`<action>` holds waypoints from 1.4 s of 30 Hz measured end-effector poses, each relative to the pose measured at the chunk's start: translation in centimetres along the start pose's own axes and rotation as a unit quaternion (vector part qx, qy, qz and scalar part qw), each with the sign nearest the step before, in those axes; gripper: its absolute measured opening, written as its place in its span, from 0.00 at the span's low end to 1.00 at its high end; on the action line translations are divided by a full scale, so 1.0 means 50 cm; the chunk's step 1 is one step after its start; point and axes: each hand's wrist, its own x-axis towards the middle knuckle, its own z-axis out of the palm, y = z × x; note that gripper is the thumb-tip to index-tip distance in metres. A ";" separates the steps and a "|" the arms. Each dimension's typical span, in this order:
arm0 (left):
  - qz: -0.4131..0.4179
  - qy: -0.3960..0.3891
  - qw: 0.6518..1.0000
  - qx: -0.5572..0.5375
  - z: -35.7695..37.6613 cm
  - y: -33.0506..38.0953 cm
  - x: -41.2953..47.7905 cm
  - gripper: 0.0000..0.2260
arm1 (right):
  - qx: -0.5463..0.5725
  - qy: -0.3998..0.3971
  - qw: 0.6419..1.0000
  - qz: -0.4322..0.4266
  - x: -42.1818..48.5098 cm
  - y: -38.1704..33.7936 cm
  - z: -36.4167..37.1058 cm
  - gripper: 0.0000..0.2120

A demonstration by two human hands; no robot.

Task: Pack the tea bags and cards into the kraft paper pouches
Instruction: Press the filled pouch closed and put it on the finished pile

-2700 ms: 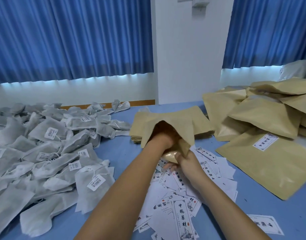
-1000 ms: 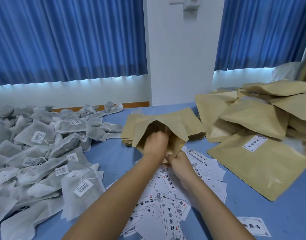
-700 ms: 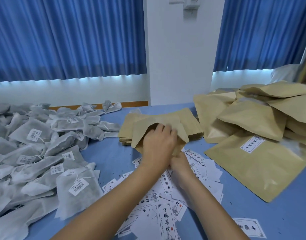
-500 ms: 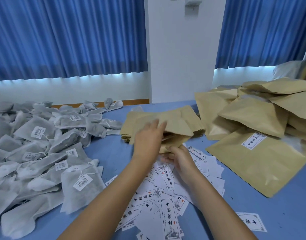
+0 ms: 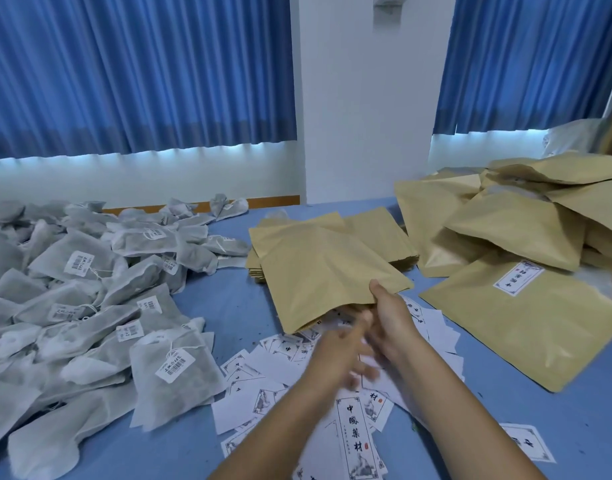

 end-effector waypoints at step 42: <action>0.036 0.158 0.926 -0.340 -0.056 0.012 0.013 0.03 | -0.007 0.052 0.999 -0.013 -0.024 0.041 0.007 0.08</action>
